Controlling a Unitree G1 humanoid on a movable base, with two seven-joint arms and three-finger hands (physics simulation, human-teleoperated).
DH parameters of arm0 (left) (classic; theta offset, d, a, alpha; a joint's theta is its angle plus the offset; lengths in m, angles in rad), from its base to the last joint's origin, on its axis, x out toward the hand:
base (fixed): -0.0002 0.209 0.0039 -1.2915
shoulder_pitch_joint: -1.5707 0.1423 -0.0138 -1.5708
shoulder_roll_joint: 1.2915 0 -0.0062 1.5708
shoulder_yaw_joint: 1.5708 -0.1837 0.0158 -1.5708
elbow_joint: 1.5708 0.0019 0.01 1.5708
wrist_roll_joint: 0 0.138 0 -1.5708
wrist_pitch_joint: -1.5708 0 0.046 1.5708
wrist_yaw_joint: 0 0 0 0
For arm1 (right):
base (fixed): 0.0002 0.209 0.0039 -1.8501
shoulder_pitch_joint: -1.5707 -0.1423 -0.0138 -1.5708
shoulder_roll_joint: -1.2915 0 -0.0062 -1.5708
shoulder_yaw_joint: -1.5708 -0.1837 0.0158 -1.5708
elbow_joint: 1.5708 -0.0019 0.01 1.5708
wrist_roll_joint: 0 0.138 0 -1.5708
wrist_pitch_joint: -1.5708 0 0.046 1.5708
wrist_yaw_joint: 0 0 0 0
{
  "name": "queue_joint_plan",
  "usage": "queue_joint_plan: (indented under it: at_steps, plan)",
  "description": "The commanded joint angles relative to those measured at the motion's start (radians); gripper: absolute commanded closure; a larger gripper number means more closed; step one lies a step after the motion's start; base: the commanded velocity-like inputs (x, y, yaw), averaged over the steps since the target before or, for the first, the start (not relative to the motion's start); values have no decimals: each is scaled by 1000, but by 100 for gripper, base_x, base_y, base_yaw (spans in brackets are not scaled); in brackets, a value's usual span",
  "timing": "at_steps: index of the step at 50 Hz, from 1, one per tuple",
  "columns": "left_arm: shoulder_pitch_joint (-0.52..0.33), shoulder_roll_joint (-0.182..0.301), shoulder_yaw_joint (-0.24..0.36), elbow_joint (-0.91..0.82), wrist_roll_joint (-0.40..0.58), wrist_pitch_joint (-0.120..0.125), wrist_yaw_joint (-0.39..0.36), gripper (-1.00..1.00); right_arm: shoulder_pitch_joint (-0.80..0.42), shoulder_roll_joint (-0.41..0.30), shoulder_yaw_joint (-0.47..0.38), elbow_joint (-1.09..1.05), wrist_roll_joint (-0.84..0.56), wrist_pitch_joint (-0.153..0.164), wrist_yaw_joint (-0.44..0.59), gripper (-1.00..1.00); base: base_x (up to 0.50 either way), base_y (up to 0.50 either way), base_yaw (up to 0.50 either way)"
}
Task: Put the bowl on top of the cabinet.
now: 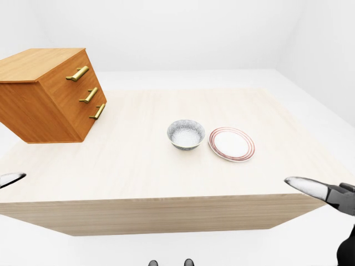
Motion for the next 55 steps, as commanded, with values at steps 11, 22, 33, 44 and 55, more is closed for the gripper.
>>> queue_joint_plan:
  at_steps: [11,22,33,44,55]
  plan:
    - [14,39,174,-146,-194,0,104,-100,83,-146,-247,-147,303,0,-104,-100,4,0,0]
    - [21,40,172,-143,-199,0,110,-100,95,-136,-238,-147,293,0,-94,-100,50,0,0]
    - [21,40,167,-124,-189,0,102,-100,110,-138,-237,-147,292,0,-93,-100,50,0,0]
    - [22,42,173,-131,-196,0,105,-100,135,-107,-189,-147,189,0,-55,-100,8,22,0]
    - [24,35,163,-140,-187,0,100,-100,117,-64,-164,-147,123,0,-13,-100,12,50,0]
